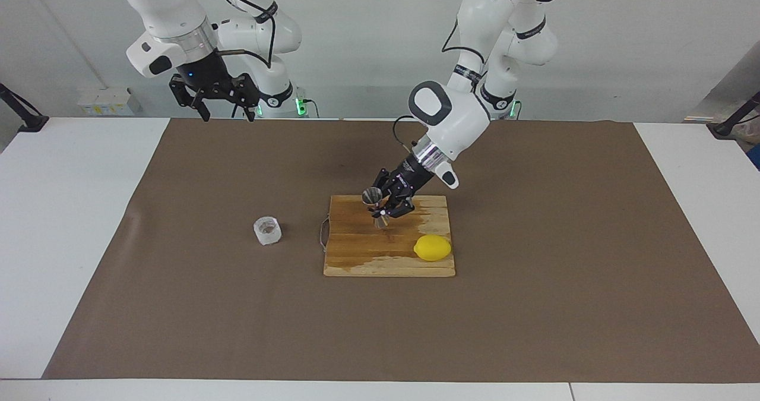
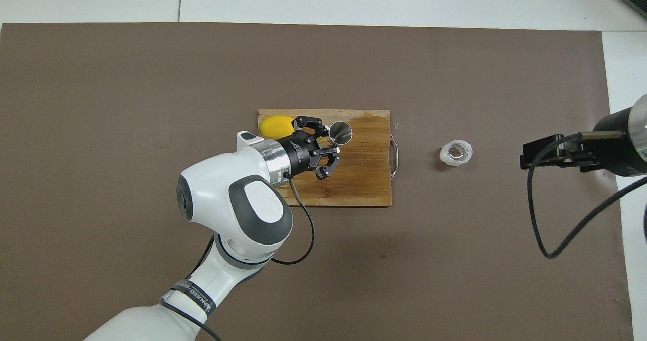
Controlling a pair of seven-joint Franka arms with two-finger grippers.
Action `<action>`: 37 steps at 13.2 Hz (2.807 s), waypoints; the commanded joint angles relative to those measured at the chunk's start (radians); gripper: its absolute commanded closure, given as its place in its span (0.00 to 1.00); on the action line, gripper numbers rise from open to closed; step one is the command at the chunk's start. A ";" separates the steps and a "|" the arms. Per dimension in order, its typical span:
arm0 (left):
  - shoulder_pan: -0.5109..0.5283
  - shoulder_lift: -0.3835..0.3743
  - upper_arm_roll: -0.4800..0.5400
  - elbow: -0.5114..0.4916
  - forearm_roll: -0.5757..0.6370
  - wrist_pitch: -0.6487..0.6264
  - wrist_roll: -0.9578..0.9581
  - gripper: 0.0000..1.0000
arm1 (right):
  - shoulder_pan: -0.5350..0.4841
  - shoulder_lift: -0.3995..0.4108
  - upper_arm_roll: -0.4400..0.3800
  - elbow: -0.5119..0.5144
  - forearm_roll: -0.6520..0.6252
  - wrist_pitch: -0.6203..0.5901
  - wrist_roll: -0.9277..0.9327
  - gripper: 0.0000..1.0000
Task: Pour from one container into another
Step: 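Carry the metal cup over the board beside the lemon, then lower the metal cup onto the board and open the left gripper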
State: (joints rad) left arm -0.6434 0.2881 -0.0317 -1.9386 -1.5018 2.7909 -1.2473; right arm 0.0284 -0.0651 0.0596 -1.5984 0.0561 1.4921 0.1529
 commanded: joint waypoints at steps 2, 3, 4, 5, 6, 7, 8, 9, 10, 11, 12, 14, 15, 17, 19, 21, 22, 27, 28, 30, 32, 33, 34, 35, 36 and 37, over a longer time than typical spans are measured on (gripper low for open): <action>0.028 -0.029 0.000 -0.014 -0.050 -0.059 0.045 1.00 | -0.018 -0.009 0.009 -0.005 0.027 -0.001 0.019 0.00; 0.043 -0.027 0.001 -0.016 -0.093 -0.097 0.066 1.00 | -0.018 -0.009 0.009 -0.005 0.027 -0.001 0.019 0.00; 0.076 -0.026 0.000 -0.014 -0.119 -0.182 0.127 1.00 | -0.018 -0.009 0.009 -0.005 0.027 -0.001 0.019 0.00; 0.082 -0.026 0.000 -0.016 -0.138 -0.210 0.165 1.00 | -0.018 -0.009 0.009 -0.005 0.027 -0.001 0.019 0.00; 0.079 -0.021 0.000 -0.017 -0.159 -0.211 0.186 1.00 | -0.018 -0.009 0.009 -0.005 0.027 -0.001 0.019 0.00; 0.077 -0.014 0.000 -0.019 -0.204 -0.212 0.240 1.00 | -0.018 -0.009 0.009 -0.005 0.027 -0.001 0.019 0.00; 0.074 -0.009 0.000 -0.022 -0.289 -0.212 0.324 1.00 | -0.018 -0.009 0.009 -0.005 0.027 -0.001 0.019 0.00; 0.068 -0.001 0.001 -0.025 -0.375 -0.209 0.397 1.00 | -0.018 -0.009 0.009 -0.005 0.027 -0.001 0.019 0.00; 0.062 0.011 0.000 -0.026 -0.440 -0.208 0.431 1.00 | -0.018 -0.009 0.009 -0.005 0.027 -0.001 0.019 0.00; 0.053 0.025 0.000 -0.028 -0.468 -0.206 0.436 1.00 | -0.018 -0.009 0.009 -0.005 0.027 -0.001 0.019 0.00; 0.038 0.028 0.001 -0.034 -0.489 -0.199 0.439 1.00 | -0.018 -0.009 0.009 -0.005 0.027 -0.001 0.019 0.00; 0.033 0.042 0.001 -0.039 -0.572 -0.197 0.511 1.00 | -0.018 -0.009 0.009 -0.005 0.027 -0.001 0.019 0.00; 0.033 0.051 0.001 -0.040 -0.619 -0.197 0.561 1.00 | -0.018 -0.009 0.009 -0.005 0.027 -0.001 0.019 0.00; 0.033 0.060 0.001 -0.042 -0.682 -0.198 0.615 1.00 | -0.018 -0.009 0.009 -0.005 0.027 -0.001 0.019 0.00; 0.033 0.065 0.000 -0.049 -0.725 -0.200 0.643 1.00 | -0.018 -0.009 0.009 -0.005 0.027 -0.001 0.019 0.00; 0.031 0.069 0.000 -0.071 -0.811 -0.206 0.716 1.00 | -0.018 -0.009 0.009 -0.005 0.027 -0.001 0.019 0.00; 0.031 0.069 0.000 -0.074 -0.840 -0.208 0.744 1.00 | -0.018 -0.009 0.009 -0.005 0.027 -0.001 0.019 0.00; 0.033 0.069 0.001 -0.074 -0.842 -0.214 0.765 1.00 | -0.018 -0.009 0.009 -0.005 0.027 -0.001 0.019 0.00; 0.034 0.066 0.001 -0.074 -0.841 -0.223 0.781 0.58 | -0.018 -0.009 0.009 -0.005 0.027 -0.001 0.019 0.00; 0.034 0.068 0.003 -0.071 -0.831 -0.217 0.789 0.10 | -0.018 -0.009 0.009 -0.005 0.027 -0.001 0.019 0.00; 0.037 0.063 0.004 -0.068 -0.807 -0.199 0.828 0.00 | -0.018 -0.009 0.009 -0.005 0.027 -0.001 0.019 0.00; 0.041 0.059 0.003 -0.068 -0.804 -0.189 0.828 0.00 | -0.018 -0.009 0.009 -0.005 0.027 -0.001 0.019 0.00; 0.044 0.054 0.003 -0.068 -0.802 -0.179 0.824 0.00 | -0.018 -0.009 0.009 -0.005 0.027 -0.001 0.019 0.00; 0.047 0.045 0.004 -0.068 -0.802 -0.157 0.816 0.00 | -0.018 -0.009 0.009 -0.005 0.027 -0.001 0.019 0.00; 0.047 0.022 0.004 -0.068 -0.801 -0.118 0.815 0.00 | -0.018 -0.009 0.009 -0.005 0.027 -0.001 0.019 0.00; 0.045 0.005 0.006 -0.065 -0.790 -0.069 0.815 0.00 | -0.018 -0.009 0.009 -0.005 0.027 -0.001 0.019 0.00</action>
State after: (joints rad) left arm -0.5950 0.3478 -0.0289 -1.9917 -2.3088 2.6451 -0.4312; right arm 0.0284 -0.0651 0.0596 -1.5984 0.0561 1.4921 0.1529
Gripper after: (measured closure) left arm 0.000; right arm 0.000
